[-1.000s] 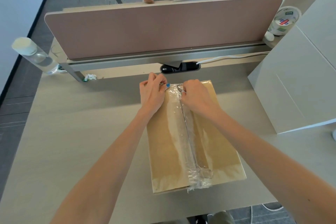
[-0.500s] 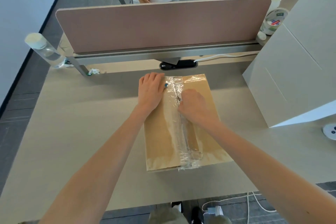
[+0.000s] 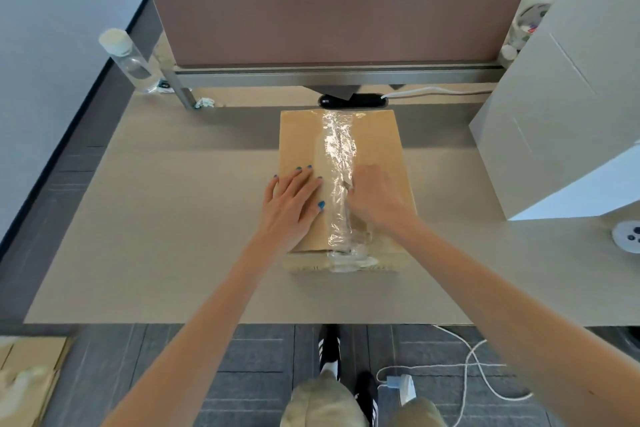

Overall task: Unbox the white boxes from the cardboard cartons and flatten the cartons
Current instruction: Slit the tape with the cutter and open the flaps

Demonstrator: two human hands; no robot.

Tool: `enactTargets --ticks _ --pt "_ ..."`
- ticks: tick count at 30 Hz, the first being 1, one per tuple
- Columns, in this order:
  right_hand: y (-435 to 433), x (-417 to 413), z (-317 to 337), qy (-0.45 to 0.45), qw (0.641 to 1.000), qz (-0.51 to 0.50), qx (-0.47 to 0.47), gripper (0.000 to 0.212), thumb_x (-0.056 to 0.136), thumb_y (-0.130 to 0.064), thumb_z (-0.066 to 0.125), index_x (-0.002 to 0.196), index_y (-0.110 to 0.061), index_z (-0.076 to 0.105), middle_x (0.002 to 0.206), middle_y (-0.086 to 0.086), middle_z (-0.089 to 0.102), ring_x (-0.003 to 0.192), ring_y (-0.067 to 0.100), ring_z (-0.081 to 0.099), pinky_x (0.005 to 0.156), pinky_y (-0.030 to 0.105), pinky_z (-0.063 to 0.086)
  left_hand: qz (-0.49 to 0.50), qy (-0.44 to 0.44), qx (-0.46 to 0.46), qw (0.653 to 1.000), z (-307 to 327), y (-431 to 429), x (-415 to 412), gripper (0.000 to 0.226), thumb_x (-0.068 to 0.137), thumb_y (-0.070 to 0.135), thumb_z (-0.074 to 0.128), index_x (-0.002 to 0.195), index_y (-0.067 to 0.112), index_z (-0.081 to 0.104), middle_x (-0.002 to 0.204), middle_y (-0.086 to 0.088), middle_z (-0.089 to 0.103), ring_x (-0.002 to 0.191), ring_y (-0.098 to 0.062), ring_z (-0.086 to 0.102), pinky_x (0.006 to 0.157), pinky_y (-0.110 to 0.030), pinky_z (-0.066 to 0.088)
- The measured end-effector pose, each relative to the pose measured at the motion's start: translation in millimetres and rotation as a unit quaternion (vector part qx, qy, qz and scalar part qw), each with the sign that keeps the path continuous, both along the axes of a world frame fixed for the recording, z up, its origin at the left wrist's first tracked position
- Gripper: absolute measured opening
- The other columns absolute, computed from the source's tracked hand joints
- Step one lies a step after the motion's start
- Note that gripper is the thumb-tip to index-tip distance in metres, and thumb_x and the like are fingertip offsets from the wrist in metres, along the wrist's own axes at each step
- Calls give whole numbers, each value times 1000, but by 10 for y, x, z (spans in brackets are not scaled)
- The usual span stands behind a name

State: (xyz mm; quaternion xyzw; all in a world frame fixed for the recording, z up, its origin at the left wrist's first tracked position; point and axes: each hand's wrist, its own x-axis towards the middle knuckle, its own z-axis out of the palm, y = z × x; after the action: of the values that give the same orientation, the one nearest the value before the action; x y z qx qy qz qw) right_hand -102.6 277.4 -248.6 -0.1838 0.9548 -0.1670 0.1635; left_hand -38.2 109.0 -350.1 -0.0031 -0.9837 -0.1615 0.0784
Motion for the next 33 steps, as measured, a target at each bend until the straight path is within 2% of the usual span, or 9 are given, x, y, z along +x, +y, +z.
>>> enactTargets --ticks 4,7,12,14,16,20,27,30,33 --pt "94 172 -28 -3 1000 18 -1 6 84 -2 54 79 -5 54 65 3 46 66 22 52 58 30 41 -29 -8 -8 1000 0 65 345 70 90 65 33 147 27 46 159 8 33 149 -13 22 122 -44 8" --pt "160 278 -61 -9 1000 13 1 15 80 2 53 67 -5 51 60 5 44 57 21 47 55 29 41 -43 -16 -10 999 -45 123 599 79 88 73 31 152 28 36 162 10 23 152 -13 13 123 -44 4" --pt "223 391 -56 -14 1000 20 -11 30 82 1 55 58 -9 40 60 5 41 54 20 46 49 27 36 -40 10 -76 996 -123 190 712 70 97 62 24 151 20 39 160 0 33 149 -27 26 116 -53 30" --pt "249 438 -68 -18 999 25 -10 30 82 -1 56 59 -10 39 60 5 41 54 20 44 46 27 31 -31 7 -84 996 -120 210 702 69 98 60 20 151 19 40 158 -2 35 148 -29 28 114 -54 33" --pt "284 479 -76 -25 999 21 -12 29 80 1 55 60 -10 37 58 4 40 52 18 41 45 27 28 -25 9 -88 996 -127 230 702 69 99 59 17 151 20 40 158 -2 35 148 -30 28 114 -53 32" --pt "297 465 -51 -24 999 21 -14 32 84 -5 58 60 -10 39 58 4 42 53 18 43 44 26 29 -19 6 -99 995 -148 252 683 62 98 55 25 152 24 33 159 -3 34 148 -30 26 115 -52 31" --pt "401 421 -10 -18 999 29 10 30 83 -3 56 61 -11 38 59 3 43 60 23 49 47 26 32 16 -53 -94 994 -104 379 427 77 94 68 3 154 27 31 162 -1 26 151 -29 19 116 -50 27" --pt "441 381 -8 -26 999 18 0 29 85 -6 57 62 -12 39 59 4 46 59 25 53 55 26 42 19 -57 -95 994 -90 393 345 83 92 70 -4 155 27 29 163 -1 24 151 -29 17 118 -50 22" --pt "435 407 -18 -29 999 22 7 27 80 -1 54 61 -12 38 61 4 43 62 26 52 58 27 41 21 -52 -106 993 -96 390 328 84 92 69 -6 155 27 29 163 -3 24 151 -30 17 119 -50 19"
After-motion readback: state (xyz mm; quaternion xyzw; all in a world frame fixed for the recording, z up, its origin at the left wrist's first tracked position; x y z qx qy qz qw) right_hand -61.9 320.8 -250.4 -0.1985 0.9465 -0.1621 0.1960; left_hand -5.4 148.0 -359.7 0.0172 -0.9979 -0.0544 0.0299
